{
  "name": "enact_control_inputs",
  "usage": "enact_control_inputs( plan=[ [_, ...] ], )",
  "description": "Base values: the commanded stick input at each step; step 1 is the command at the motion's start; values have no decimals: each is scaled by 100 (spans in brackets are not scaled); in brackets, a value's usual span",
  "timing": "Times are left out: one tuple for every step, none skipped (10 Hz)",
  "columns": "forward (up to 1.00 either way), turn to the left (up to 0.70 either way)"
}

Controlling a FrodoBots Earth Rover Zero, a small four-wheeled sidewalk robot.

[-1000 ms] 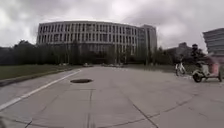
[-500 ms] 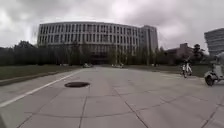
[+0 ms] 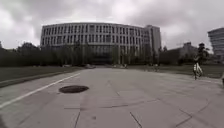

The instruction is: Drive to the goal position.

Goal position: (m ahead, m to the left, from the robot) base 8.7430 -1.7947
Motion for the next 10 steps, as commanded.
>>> enact_control_inputs(
  plan=[
    [100,0],
    [100,0],
    [100,0],
    [100,0],
    [100,0],
    [100,0],
    [100,0],
    [100,0],
    [100,0],
    [100,0]
  ],
)
